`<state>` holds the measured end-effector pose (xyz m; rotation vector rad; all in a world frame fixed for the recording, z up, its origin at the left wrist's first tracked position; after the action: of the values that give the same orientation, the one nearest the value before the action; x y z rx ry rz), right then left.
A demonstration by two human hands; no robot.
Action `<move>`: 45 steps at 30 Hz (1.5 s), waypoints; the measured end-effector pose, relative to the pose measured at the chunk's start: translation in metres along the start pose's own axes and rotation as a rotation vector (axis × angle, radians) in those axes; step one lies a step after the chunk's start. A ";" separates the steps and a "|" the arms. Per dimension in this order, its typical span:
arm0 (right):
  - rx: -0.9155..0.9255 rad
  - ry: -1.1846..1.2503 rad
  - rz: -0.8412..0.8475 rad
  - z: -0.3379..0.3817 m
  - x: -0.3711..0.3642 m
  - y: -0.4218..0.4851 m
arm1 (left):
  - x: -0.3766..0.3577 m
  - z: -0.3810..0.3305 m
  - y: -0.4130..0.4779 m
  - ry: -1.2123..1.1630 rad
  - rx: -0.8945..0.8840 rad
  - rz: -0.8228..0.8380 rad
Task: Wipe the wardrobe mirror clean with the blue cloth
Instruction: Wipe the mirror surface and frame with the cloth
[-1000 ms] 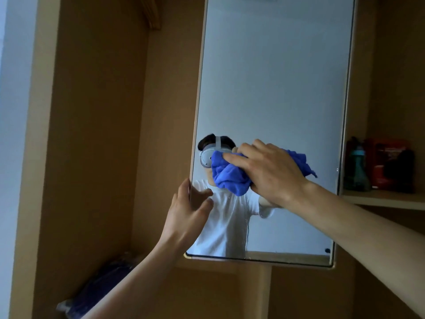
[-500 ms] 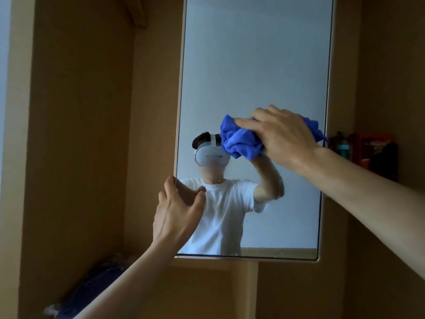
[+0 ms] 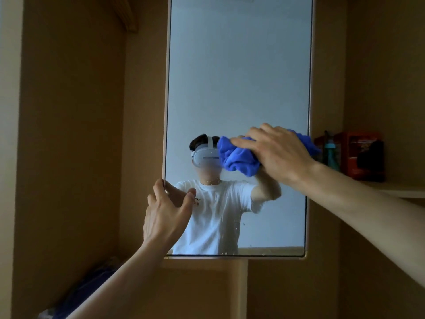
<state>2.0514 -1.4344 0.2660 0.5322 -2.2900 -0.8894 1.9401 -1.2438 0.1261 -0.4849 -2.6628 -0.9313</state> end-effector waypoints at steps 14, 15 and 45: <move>-0.065 -0.032 -0.052 -0.039 0.004 -0.015 | -0.008 -0.001 -0.002 -0.027 0.019 -0.059; -0.053 -0.022 -0.042 -0.033 0.000 -0.023 | -0.008 -0.001 -0.002 -0.035 0.023 -0.060; -0.152 0.146 -0.035 -0.069 0.002 -0.059 | -0.015 -0.008 0.012 0.010 0.025 -0.089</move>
<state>2.1043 -1.5076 0.2654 0.5523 -2.0695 -0.9984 1.9601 -1.2432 0.1331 -0.3574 -2.7029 -0.9212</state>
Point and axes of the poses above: each hand's wrist, its own y-axis towards the middle knuckle, its own x-axis out of the back of the hand, z = x × y, the point moved 7 cm from there along y, towards the middle knuckle, and after that the axes turned 2 degrees about z, right-handed, at the moved point
